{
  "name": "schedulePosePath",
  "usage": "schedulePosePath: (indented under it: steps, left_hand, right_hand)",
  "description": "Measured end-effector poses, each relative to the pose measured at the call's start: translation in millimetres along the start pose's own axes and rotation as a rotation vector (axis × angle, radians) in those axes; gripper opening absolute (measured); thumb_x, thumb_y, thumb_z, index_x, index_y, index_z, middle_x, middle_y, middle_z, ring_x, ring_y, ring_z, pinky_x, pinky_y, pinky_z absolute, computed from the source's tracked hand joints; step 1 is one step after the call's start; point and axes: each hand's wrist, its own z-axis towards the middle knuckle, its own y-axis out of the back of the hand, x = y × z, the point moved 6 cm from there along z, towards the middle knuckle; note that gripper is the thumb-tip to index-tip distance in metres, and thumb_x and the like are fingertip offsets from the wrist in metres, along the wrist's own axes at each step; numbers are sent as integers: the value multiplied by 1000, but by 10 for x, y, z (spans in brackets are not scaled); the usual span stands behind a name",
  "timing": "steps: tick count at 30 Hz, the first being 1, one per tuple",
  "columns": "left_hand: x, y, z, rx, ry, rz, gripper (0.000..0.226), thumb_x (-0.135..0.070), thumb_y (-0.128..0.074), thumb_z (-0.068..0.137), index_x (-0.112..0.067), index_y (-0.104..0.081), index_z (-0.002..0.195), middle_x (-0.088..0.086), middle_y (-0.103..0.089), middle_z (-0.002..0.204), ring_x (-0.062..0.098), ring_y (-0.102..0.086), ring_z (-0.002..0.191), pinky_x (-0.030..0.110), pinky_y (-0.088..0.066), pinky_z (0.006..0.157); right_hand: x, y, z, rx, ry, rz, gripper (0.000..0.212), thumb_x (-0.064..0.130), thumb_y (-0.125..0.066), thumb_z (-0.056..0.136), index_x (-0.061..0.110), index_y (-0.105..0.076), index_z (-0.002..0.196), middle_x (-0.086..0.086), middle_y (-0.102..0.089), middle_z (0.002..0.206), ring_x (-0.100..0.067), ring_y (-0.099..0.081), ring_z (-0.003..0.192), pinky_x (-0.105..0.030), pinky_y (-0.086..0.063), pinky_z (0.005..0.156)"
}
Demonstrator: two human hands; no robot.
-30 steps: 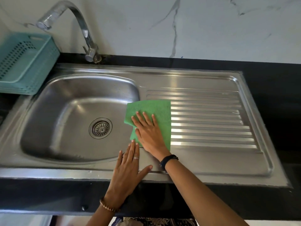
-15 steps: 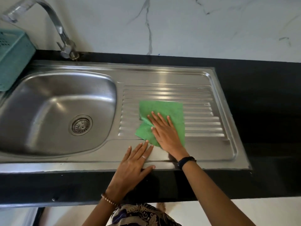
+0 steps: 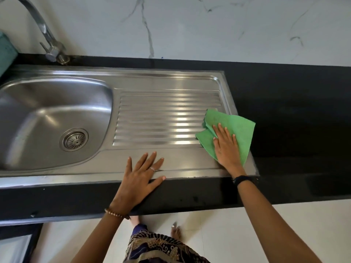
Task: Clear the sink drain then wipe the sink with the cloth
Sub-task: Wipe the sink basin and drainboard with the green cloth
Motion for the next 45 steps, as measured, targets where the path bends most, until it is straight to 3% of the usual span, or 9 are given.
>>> schedulePosePath:
  steps: [7,10,14,20,27,30,34,38,45]
  left_hand:
    - [104,63,-17,-18,27,-83,64,-61,-25,90,-38,7,140,-13,10,153,5,15,138,42,15,114]
    - [316,159,-128,-54,95,-129,79,-75,-14,80,-33,-2,145,-13,8,151,5,14,137,40,13,114]
    - [566,259,-318,-39,164,-99,108,-87,13,58,-29,-5,147,-13,8,149,7,9,140,41,11,116]
    - [890,301,-448,-45,248,-82,72,-63,-28,89,-28,-7,148,-6,-3,158,12,1,146,43,9,117]
    - [979,422,-569,-150,260,-63,86,-70,-11,77,-21,-28,145,-3,-25,154,12,-19,144,40,1,119]
    - [948,453,-577,-206,248,-94,64,-57,-42,89,-17,-42,139,0,-39,148,15,-33,138,42,-7,119]
    - [736,429,-543,-174,181,-108,68,-61,-30,86,-18,-44,137,0,-42,146,15,-36,137,41,-6,118]
    - [417,314,-430,-169,93,-125,52,-46,-42,94,-21,-42,139,-3,-36,149,10,-29,140,29,8,114]
    - [-197,174,-179,-129,-70,-145,48,-43,-38,96,-25,-39,140,-5,-30,152,8,-25,141,27,5,116]
  right_hand:
    - [1,1,4,0,-102,17,50,22,-25,101,21,-15,150,-2,-11,160,-22,-9,147,-47,-5,118]
    - [219,-10,91,-11,-132,26,48,18,-26,101,18,-21,149,-7,-14,159,-26,-11,146,-53,-5,117]
    - [1133,-273,79,6,100,41,47,18,-27,101,20,-27,147,-7,-18,158,-26,-12,147,-52,-2,118]
    - [2458,-722,97,73,300,15,48,26,-30,101,23,-22,148,-4,-14,159,-26,-9,147,-50,0,118]
    - [3009,-926,-77,160,615,-42,47,25,-33,101,25,-24,148,-1,-17,158,-23,-9,147,-47,3,118]
    - [2963,-915,-123,199,688,-28,48,25,-30,102,25,-19,149,1,-13,159,-21,-4,148,-44,6,118]
    - [2667,-771,-197,210,679,58,47,22,-29,103,24,-20,149,4,-14,159,-15,-6,147,-41,3,121]
    - [2191,-570,-259,189,595,143,46,19,-32,102,23,-27,147,6,-24,156,-12,-15,146,-37,-2,121]
    - [1117,-209,-317,164,397,115,48,14,-34,101,24,-25,148,6,-24,156,-13,-15,146,-34,-2,119]
